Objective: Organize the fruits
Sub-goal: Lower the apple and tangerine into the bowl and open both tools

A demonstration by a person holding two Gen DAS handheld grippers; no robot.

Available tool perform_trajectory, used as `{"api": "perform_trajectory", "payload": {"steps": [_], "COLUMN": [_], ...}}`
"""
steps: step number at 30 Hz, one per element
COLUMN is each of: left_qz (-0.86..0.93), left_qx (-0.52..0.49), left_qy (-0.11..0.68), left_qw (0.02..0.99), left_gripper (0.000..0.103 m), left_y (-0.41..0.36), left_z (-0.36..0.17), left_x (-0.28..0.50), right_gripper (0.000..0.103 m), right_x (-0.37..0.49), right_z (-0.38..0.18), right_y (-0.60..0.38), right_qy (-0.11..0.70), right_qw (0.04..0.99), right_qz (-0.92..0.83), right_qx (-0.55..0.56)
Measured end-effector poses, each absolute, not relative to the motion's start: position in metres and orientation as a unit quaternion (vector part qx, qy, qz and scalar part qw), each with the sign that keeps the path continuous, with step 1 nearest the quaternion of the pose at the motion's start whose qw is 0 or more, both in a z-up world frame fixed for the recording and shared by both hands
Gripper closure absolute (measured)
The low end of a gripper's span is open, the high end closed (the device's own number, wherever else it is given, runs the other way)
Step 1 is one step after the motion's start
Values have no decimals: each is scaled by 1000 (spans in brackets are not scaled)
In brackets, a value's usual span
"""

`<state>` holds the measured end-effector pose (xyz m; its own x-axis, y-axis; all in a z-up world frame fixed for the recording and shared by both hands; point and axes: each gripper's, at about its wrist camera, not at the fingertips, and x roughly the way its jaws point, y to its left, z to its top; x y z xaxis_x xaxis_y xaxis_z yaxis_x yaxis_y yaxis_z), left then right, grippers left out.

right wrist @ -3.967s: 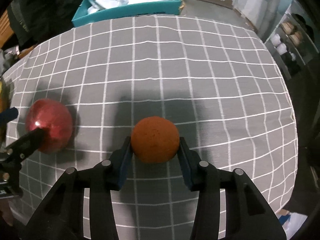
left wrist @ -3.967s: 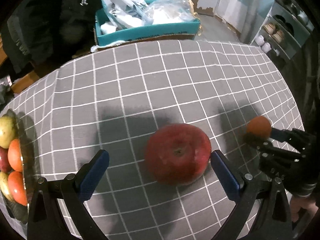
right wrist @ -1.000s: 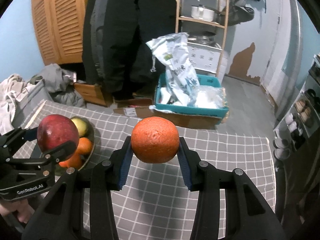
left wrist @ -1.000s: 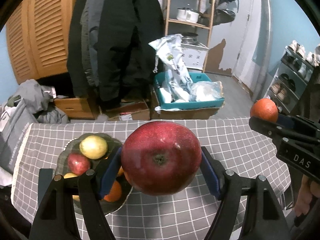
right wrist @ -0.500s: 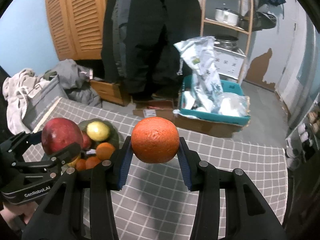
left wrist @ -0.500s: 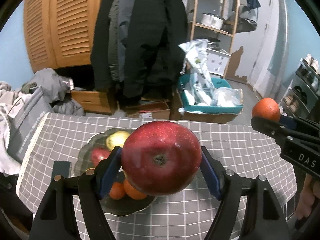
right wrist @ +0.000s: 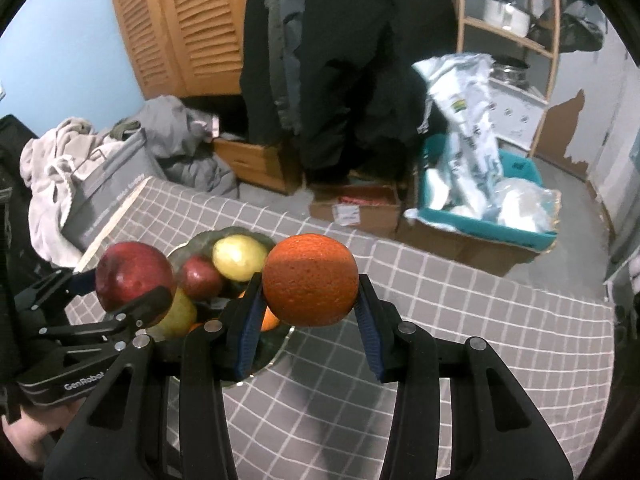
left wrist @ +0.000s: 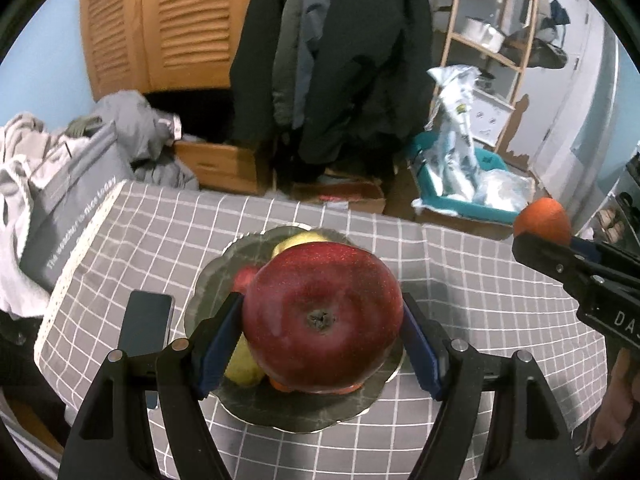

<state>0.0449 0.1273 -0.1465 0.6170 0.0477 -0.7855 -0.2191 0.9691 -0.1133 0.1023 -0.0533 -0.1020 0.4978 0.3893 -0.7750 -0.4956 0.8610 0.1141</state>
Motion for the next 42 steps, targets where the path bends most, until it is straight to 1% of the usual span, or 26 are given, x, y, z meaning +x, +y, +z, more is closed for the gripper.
{"api": "perform_trajectory", "payload": {"steps": [7, 16, 30, 32, 34, 35, 37, 42], "left_qz": [79, 88, 92, 90, 89, 92, 96, 110], "left_qx": [-108, -130, -128, -122, -113, -111, -110, -135], "left_qy": [456, 489, 536, 533, 531, 528, 519, 506], "left_qw": [880, 858, 829, 832, 835, 837, 842, 845], "left_gripper": [26, 26, 26, 26, 23, 19, 14, 13], "left_y": [140, 154, 155, 152, 149, 149, 151, 167], "left_z": [-174, -207, -243, -242, -241, -239, -233, -221], "left_x": [52, 62, 76, 75, 75, 74, 72, 65], "right_gripper": [60, 60, 60, 60, 60, 60, 60, 60], "right_x": [114, 126, 135, 136, 137, 137, 138, 139], "right_z": [-133, -157, -175, -176, -176, -177, -178, -184], "right_y": [-29, -16, -8, -7, -7, -7, -6, -6], "right_qy": [460, 489, 508, 509, 510, 510, 511, 519], "right_qw": [844, 826, 814, 813, 813, 813, 812, 806], "right_qz": [269, 273, 276, 276, 276, 276, 276, 278], "right_qx": [-65, -63, -60, -59, -57, -56, -55, -55]}}
